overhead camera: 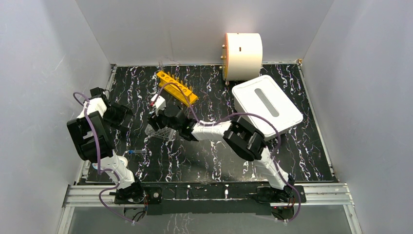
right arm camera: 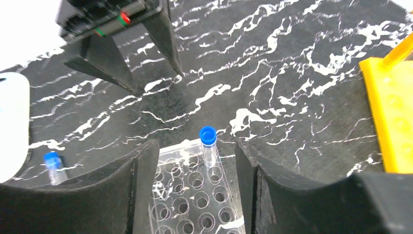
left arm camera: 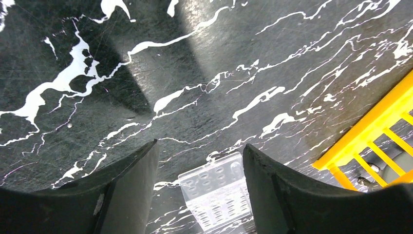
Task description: Organize the chemistry lab equipment
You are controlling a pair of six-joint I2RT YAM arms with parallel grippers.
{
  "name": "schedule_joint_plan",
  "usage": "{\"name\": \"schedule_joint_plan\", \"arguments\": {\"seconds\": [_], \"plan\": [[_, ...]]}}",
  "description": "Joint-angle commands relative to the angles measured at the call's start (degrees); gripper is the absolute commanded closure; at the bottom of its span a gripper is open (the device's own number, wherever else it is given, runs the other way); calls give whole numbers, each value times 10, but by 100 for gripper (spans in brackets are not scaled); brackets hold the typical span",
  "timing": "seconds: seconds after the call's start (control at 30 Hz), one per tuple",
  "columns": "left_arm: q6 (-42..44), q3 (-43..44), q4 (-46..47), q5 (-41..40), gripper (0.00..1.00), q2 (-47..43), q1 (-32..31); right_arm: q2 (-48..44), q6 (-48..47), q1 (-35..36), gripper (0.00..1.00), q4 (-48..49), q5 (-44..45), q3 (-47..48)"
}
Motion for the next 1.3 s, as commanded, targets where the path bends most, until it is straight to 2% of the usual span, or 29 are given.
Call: {"name": "schedule_joint_plan", "arguments": {"seconds": [0.0, 0.1, 0.23, 0.37, 0.43, 0.63, 0.93, 1.1, 1.27], "plan": [[13, 23, -26, -19, 37, -49, 4, -101, 5, -4, 32, -23, -18, -11], [17, 15, -28, -29, 34, -69, 4, -131, 2, -5, 32, -64, -81, -16], [18, 24, -42, -60, 29, -85, 5, -126, -8, 1, 33, -127, -187, 3], [14, 60, -76, -126, 10, -98, 4, -109, -55, 36, 32, -164, -191, 12], [13, 80, -86, -160, 8, -102, 4, -91, -65, 51, 32, -191, -201, 33], [10, 116, -97, -184, 8, -97, 4, -22, -85, 83, 30, -214, -220, 84], [9, 131, -103, -184, 8, -86, 6, 53, -114, 93, 32, -266, -176, 168], [8, 126, -103, -182, 8, -86, 6, 112, -125, 94, 39, -343, -181, 248], [11, 135, -106, -181, 8, -88, 6, 132, -132, 94, 46, -358, -169, 261]]}}
